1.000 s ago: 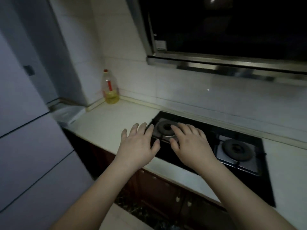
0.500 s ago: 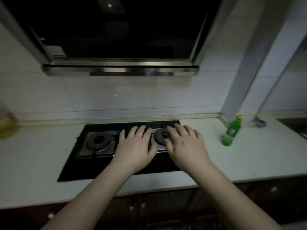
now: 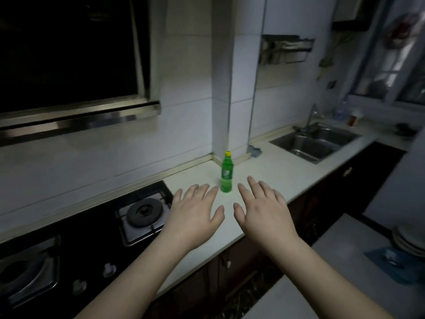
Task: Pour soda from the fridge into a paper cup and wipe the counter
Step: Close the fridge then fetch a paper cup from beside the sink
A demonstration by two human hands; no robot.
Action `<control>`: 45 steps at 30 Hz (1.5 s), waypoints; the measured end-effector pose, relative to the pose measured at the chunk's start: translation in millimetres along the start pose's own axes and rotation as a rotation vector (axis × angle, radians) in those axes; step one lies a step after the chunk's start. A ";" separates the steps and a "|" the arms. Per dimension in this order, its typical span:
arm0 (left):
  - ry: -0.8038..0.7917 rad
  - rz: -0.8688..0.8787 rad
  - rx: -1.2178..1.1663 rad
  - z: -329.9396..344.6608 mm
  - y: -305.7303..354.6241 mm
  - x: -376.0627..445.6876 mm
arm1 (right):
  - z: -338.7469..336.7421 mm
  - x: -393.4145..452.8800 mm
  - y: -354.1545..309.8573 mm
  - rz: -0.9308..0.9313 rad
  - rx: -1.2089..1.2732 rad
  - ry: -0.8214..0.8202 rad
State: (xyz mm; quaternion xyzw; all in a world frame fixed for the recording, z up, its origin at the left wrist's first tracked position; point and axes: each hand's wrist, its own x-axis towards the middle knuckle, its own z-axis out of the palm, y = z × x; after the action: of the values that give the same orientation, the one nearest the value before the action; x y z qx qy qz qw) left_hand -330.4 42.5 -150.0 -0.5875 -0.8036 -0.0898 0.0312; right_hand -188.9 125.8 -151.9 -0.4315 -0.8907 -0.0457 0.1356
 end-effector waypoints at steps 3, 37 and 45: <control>0.017 0.081 -0.010 2.6 38.1 34.1 | 1.1 8.1 44.5 0.074 -0.035 0.016; 0.049 0.755 -0.072 94.8 347.7 347.6 | 14.2 100.2 397.5 0.617 -0.137 -0.030; 0.082 0.869 -0.077 103.4 397.6 421.0 | 25.0 144.9 452.4 0.749 -0.184 0.011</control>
State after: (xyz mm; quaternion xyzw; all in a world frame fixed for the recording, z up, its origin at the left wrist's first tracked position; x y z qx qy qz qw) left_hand -76.5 573.1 -143.2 -0.8677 -0.4760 -0.1213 0.0761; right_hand 73.8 522.4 -151.3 -0.7370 -0.6630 -0.0749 0.1083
